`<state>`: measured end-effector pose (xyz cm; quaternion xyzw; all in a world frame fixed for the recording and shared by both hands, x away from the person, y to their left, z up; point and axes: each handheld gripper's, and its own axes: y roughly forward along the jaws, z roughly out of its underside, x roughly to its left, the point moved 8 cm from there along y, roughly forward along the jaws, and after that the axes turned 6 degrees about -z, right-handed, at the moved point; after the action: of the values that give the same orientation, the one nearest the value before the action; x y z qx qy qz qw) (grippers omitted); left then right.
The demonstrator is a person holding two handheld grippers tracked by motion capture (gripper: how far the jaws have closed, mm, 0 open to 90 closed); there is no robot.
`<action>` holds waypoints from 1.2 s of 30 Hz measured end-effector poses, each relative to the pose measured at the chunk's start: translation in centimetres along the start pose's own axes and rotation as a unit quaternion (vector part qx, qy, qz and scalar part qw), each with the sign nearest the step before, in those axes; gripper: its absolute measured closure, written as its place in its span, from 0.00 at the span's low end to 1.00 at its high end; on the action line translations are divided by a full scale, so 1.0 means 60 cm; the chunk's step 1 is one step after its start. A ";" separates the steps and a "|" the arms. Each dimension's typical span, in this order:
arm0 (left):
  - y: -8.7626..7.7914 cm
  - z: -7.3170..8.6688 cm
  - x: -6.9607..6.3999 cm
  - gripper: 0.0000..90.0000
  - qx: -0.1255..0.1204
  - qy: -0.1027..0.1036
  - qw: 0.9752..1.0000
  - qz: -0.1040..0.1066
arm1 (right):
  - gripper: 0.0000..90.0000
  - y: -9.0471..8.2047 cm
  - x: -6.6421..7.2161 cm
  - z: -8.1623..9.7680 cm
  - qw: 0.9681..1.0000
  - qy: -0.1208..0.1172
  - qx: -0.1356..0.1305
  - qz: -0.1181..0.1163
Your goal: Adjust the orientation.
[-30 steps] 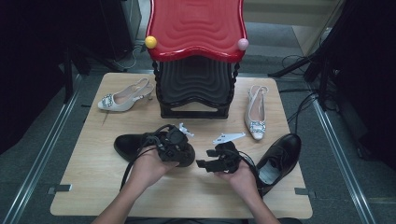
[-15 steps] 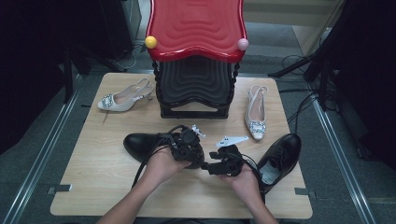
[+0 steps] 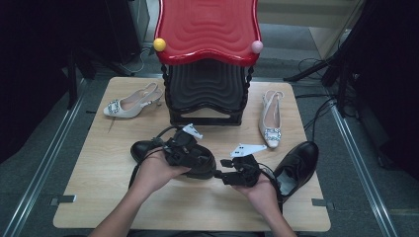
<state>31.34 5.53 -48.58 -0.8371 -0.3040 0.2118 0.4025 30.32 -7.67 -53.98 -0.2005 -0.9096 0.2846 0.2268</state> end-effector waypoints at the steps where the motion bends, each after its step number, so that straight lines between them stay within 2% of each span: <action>1: -0.011 0.003 0.005 0.66 -0.010 -0.003 1.000 -0.003 | 0.58 -0.003 0.000 -0.003 1.000 0.000 -0.003 -0.001; 6: -0.054 0.032 0.032 0.65 -0.029 -0.019 0.999 -0.023 | 0.64 -0.012 -0.002 -0.016 1.000 -0.009 -0.015 0.012; 8: -0.061 0.043 0.040 0.65 -0.038 -0.024 0.999 -0.025 | 0.67 -0.011 -0.007 -0.018 1.000 0.000 -0.015 0.016; 14: -0.061 0.086 0.069 0.67 -0.033 -0.046 0.998 -0.035 | 0.72 -0.008 -0.016 -0.022 1.000 0.009 -0.014 0.014; 16: -0.062 0.096 0.075 0.67 -0.029 -0.044 0.998 -0.034 | 0.75 -0.010 -0.017 -0.026 1.000 0.011 -0.018 0.014; 17: -0.064 0.100 0.078 0.66 -0.036 -0.041 0.998 -0.041 | 0.77 -0.012 -0.019 -0.028 1.000 0.012 -0.022 0.014; 19: -0.065 0.108 0.081 0.66 -0.038 -0.048 0.998 -0.036 | 0.81 -0.013 -0.022 -0.033 0.999 0.010 -0.022 0.021; 21: -0.065 0.116 0.086 0.67 -0.038 -0.049 0.997 -0.041 | 0.86 -0.012 -0.026 -0.036 0.999 0.009 -0.020 0.025; 24: -0.066 0.131 0.094 0.73 -0.042 -0.058 0.996 -0.044 | 0.93 -0.007 -0.034 -0.041 0.999 0.013 -0.017 0.030; 26: -0.066 0.144 0.104 0.83 -0.047 -0.067 0.995 -0.050 | 0.97 -0.003 -0.040 -0.045 0.999 0.015 -0.016 0.035; 27: -0.065 0.149 0.107 0.91 -0.047 -0.069 0.995 -0.051 | 0.98 0.004 -0.044 -0.050 0.999 0.020 -0.017 0.033; 31: -0.050 0.175 0.125 0.98 -0.037 -0.088 0.994 -0.050 | 0.98 0.020 -0.046 -0.059 0.999 0.025 -0.014 0.029; 34: -0.037 0.186 0.135 0.98 -0.029 -0.093 0.994 -0.056 | 0.98 0.040 -0.060 -0.062 0.999 0.020 -0.006 0.038; 36: -0.028 0.190 0.141 0.98 -0.028 -0.098 0.993 -0.060 | 0.99 0.054 -0.067 -0.063 0.999 0.021 -0.001 0.033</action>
<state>30.04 18.32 -54.84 -0.8035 -0.3978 0.2592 0.3590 36.34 -5.57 -54.38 -0.2369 -0.8977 0.2867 0.2360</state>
